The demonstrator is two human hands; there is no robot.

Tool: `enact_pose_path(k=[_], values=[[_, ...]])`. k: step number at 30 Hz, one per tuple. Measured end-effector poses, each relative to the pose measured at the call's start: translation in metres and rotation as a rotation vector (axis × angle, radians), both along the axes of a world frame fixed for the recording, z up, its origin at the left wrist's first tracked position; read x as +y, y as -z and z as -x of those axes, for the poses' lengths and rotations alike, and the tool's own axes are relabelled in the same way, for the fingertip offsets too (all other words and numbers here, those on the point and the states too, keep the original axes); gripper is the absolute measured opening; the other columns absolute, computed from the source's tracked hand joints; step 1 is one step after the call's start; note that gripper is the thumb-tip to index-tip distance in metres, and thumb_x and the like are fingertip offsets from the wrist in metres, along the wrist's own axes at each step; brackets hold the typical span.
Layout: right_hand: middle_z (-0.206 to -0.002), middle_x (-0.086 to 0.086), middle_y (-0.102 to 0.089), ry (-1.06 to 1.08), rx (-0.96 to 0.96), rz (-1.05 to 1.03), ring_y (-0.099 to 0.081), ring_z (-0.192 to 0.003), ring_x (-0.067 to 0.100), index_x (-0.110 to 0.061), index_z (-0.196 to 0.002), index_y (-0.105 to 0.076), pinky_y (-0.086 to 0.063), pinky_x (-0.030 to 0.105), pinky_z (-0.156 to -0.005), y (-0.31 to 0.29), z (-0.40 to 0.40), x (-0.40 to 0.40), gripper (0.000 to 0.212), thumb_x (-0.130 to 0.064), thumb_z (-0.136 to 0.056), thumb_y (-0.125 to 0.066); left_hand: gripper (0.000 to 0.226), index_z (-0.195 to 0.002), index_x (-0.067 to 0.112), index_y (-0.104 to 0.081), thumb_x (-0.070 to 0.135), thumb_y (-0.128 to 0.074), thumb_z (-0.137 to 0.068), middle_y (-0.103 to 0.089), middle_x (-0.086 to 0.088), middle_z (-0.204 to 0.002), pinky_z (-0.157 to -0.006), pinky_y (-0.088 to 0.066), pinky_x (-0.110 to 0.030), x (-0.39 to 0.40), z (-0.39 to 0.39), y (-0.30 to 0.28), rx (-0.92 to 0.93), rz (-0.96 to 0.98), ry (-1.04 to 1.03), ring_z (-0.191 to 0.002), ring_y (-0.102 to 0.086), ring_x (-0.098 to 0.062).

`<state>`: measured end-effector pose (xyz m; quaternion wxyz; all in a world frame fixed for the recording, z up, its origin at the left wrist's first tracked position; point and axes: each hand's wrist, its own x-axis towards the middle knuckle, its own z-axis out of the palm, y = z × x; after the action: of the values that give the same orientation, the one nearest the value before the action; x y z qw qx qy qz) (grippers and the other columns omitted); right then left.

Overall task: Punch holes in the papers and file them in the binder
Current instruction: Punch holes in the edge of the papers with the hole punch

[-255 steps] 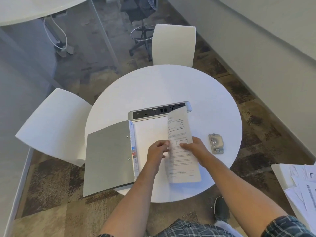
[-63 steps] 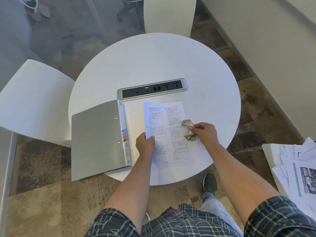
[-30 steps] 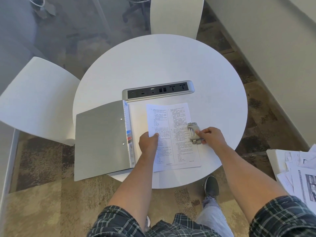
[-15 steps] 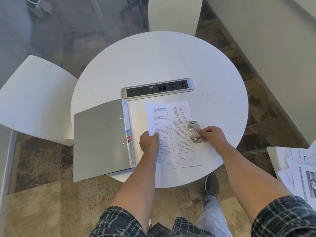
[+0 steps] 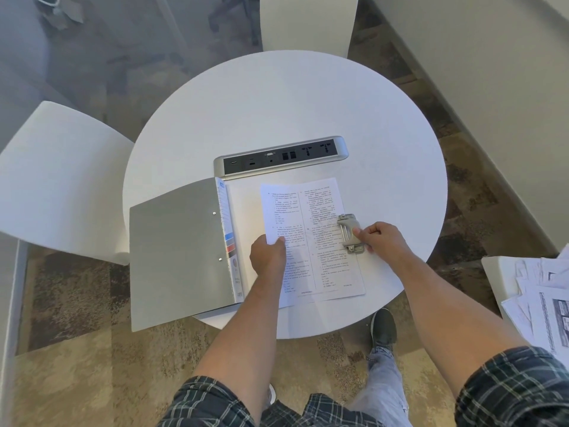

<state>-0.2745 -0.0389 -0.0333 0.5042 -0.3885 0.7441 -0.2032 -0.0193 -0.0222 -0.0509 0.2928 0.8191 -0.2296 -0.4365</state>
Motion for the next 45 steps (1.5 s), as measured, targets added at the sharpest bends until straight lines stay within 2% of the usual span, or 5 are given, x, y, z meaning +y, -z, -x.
enact_pose_path(k=[6,19,27,37,45], values=[[-0.073,0.002,-0.063,-0.013,-0.023,-0.008,-0.051,-0.061,0.014,-0.012,-0.085,-0.061,-0.037,0.028,-0.060,0.000,0.001,-0.001,0.034,-0.041,-0.089,-0.078,0.005,-0.092,0.020,-0.069,0.023,-0.072,-0.093,-0.072,0.003,-0.093,-0.070,-0.056,-0.030,0.001,-0.005,-0.001,0.057,0.018,-0.007,-0.081,-0.069,-0.021],[-0.077,0.003,-0.061,-0.004,-0.120,-0.074,-0.051,-0.066,0.015,-0.014,-0.086,-0.062,-0.036,0.027,-0.062,-0.003,0.005,-0.004,0.039,-0.048,-0.085,-0.081,0.016,-0.087,0.020,-0.070,0.015,-0.085,-0.082,-0.075,0.001,-0.096,-0.081,-0.063,-0.041,0.005,-0.014,-0.002,0.157,0.036,-0.025,-0.088,-0.074,-0.025],[-0.078,0.004,-0.061,0.008,-0.115,-0.051,-0.051,-0.066,0.015,-0.010,-0.093,-0.063,-0.036,0.027,-0.062,-0.001,0.004,-0.002,0.041,-0.047,-0.086,-0.080,0.022,-0.098,0.022,-0.068,0.027,-0.084,-0.082,-0.075,0.002,-0.104,-0.083,-0.063,-0.045,0.012,-0.017,-0.003,0.129,0.090,0.087,-0.090,-0.073,-0.023],[-0.080,0.003,-0.062,-0.016,-0.118,-0.062,-0.052,-0.069,0.015,-0.014,-0.087,-0.060,-0.036,0.029,-0.064,0.002,0.007,-0.004,0.040,-0.049,-0.085,-0.080,0.030,-0.088,0.019,-0.073,0.001,-0.090,-0.070,-0.077,0.003,-0.094,-0.073,-0.061,-0.036,0.018,-0.014,-0.003,0.284,0.098,0.000,-0.086,-0.074,-0.025],[-0.080,0.003,-0.061,-0.019,-0.127,-0.066,-0.051,-0.067,0.015,-0.013,-0.089,-0.060,-0.036,0.028,-0.064,0.002,0.007,-0.004,0.042,-0.050,-0.085,-0.080,0.032,-0.097,0.016,-0.073,0.010,-0.090,-0.070,-0.078,0.001,-0.102,-0.081,-0.062,-0.043,0.018,-0.014,0.000,0.205,0.104,0.105,-0.090,-0.075,-0.025]])
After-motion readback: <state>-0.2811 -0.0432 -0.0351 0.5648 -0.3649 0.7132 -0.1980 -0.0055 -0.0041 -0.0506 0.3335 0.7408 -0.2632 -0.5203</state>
